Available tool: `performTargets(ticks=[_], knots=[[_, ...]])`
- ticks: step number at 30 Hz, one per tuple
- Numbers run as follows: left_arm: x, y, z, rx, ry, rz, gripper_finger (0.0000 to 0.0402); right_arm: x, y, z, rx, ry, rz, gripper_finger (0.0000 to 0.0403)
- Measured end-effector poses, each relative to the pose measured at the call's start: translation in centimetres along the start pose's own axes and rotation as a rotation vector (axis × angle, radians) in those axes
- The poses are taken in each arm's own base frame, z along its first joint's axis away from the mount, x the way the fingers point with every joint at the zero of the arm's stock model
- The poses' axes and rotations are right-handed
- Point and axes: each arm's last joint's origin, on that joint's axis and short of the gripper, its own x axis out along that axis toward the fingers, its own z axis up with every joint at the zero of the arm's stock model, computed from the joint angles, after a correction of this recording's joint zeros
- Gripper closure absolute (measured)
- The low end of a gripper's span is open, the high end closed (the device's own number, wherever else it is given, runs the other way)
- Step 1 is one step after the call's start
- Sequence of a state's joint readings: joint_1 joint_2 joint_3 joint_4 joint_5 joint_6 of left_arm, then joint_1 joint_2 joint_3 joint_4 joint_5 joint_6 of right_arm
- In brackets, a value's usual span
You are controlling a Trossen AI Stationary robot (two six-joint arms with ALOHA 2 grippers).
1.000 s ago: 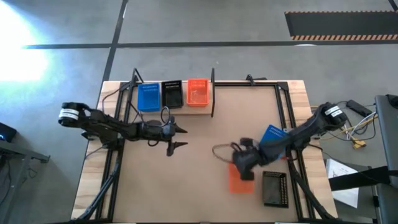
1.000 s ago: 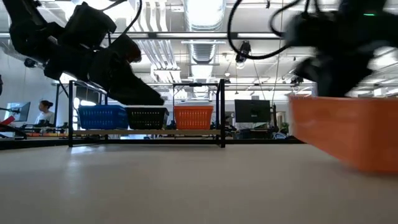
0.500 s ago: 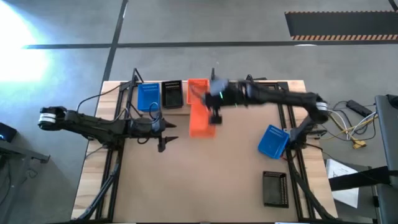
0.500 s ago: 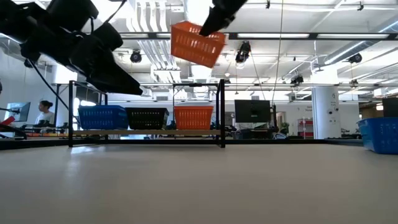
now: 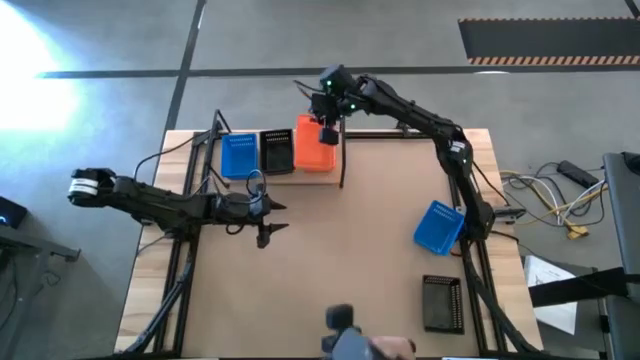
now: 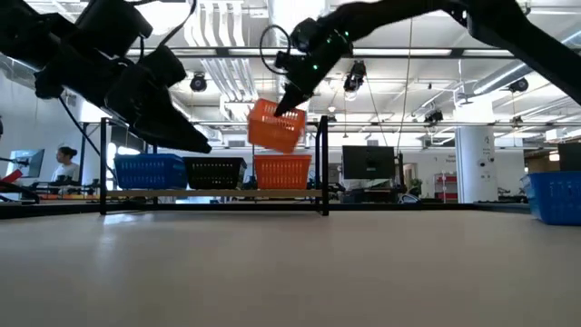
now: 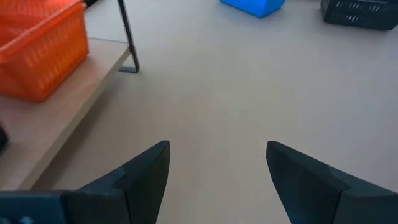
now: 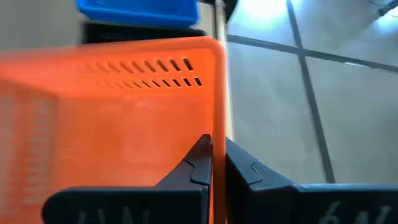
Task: Stack baskets on shelf by color
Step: Stack the orange basket on top of the other orange baskets on the shelf
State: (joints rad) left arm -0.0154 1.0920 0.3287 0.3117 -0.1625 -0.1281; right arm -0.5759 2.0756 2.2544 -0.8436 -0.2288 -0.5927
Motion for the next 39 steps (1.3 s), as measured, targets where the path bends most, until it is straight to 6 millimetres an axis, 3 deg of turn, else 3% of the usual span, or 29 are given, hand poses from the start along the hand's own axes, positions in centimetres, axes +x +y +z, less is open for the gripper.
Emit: performTargets(ticks=[6,15,28,33,39], knots=[[0.7,-0.1,-0.3,-0.021,0.010,0.002,0.0150,0.5,-2.6,-2.5,0.086,-0.005,0.050,0.0394],[1.3,-0.2,-0.6,-0.020,0.018,0.002,0.0150,2.8,-2.3,-3.8,0.082,0.046,0.108,0.0394],[1.3,-0.1,-0.6,-0.020,0.017,0.002,0.0150,3.3,-2.2,-4.2,0.043,0.059,0.110,0.0390],[1.3,-0.1,-0.6,-0.020,0.017,0.002,0.0150,4.0,-2.0,-4.8,0.028,0.097,0.093,0.0361],[1.3,-0.1,-0.6,-0.020,0.017,0.002,0.0150,4.2,-2.3,-4.6,0.044,0.076,0.031,0.0297]])
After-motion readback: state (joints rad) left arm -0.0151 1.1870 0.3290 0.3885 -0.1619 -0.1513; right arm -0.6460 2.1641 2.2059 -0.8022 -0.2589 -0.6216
